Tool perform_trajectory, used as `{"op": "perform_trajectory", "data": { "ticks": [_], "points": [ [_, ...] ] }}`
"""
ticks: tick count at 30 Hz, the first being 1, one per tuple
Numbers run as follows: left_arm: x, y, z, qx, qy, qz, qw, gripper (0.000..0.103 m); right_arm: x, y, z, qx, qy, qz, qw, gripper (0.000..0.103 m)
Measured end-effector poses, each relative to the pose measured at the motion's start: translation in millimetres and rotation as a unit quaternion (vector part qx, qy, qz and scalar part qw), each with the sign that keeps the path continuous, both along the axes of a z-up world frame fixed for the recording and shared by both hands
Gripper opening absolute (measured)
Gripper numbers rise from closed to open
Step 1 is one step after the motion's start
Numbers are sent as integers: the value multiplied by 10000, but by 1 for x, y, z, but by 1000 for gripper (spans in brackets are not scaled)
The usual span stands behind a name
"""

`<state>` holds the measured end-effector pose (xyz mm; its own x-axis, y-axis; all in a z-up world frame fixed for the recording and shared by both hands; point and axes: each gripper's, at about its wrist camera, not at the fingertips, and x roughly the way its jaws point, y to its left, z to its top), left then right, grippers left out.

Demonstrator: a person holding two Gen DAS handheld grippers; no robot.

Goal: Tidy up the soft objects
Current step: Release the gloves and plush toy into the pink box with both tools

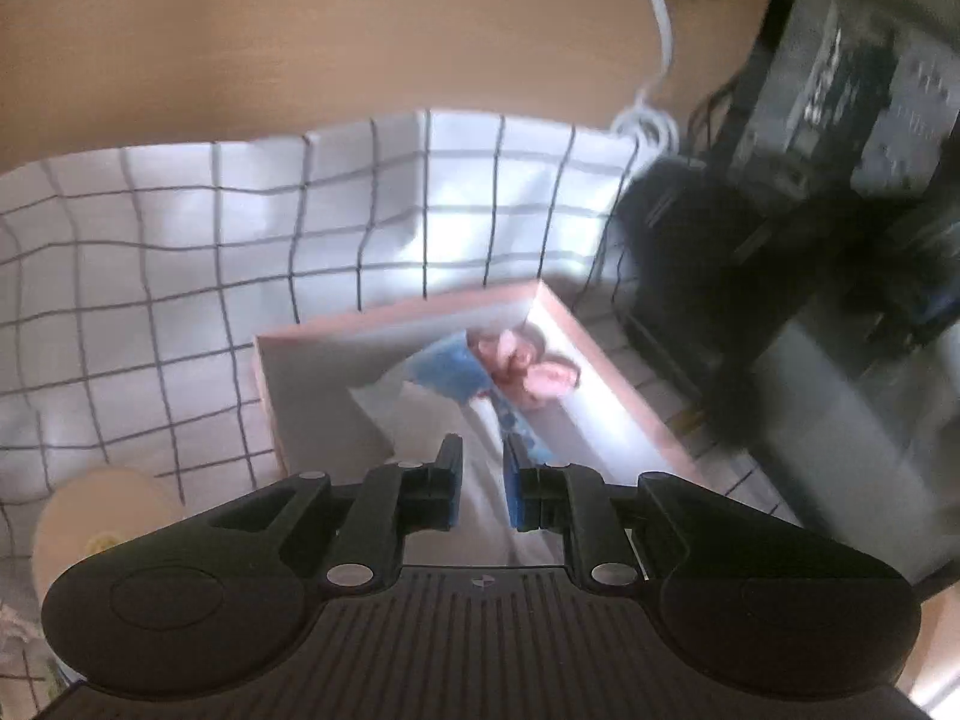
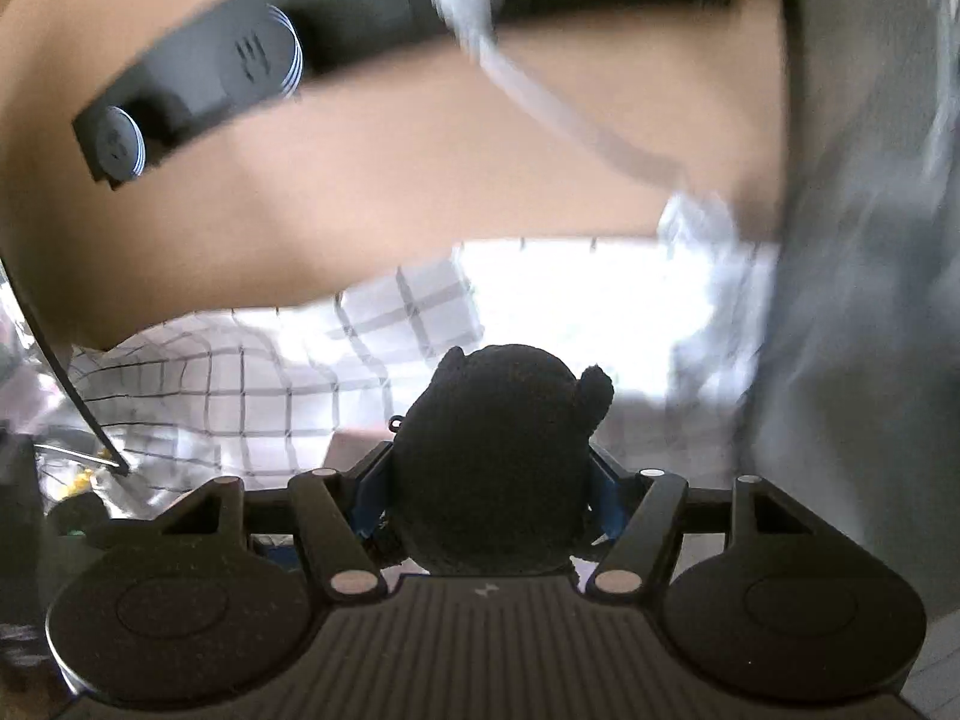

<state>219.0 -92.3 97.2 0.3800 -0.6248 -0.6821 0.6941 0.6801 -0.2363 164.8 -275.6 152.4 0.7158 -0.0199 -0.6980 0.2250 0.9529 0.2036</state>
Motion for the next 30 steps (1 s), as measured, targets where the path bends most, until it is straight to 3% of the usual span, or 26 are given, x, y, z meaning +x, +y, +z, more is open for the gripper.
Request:
{"op": "perform_trajectory", "data": {
  "ticks": [3,7,12,16,19,22,27,30],
  "points": [
    [-7,21,18,-256,-62,219,9994,17,18,11,-37,-3,393,175,9991,66],
    [-33,60,23,-401,38,402,9984,17,38,34,-92,-876,1251,425,9873,67],
    [-72,114,2,-202,238,971,9948,17,29,55,-107,-1578,1236,683,9773,68],
    [-89,162,-24,28,477,1699,9843,17,17,55,-102,-1470,1176,637,9801,70],
    [-95,193,-34,213,495,2319,9713,17,3,47,-88,-1201,895,407,9879,71],
    [-99,217,-37,282,389,2728,9609,17,-20,52,-68,-1287,354,396,9903,72],
    [-106,241,-44,496,149,2988,9529,17,-53,80,-41,-1720,-385,528,9829,75],
    [-112,258,-48,458,143,3142,9481,17,-73,101,-34,-1693,-577,755,9810,75]
  ]
}}
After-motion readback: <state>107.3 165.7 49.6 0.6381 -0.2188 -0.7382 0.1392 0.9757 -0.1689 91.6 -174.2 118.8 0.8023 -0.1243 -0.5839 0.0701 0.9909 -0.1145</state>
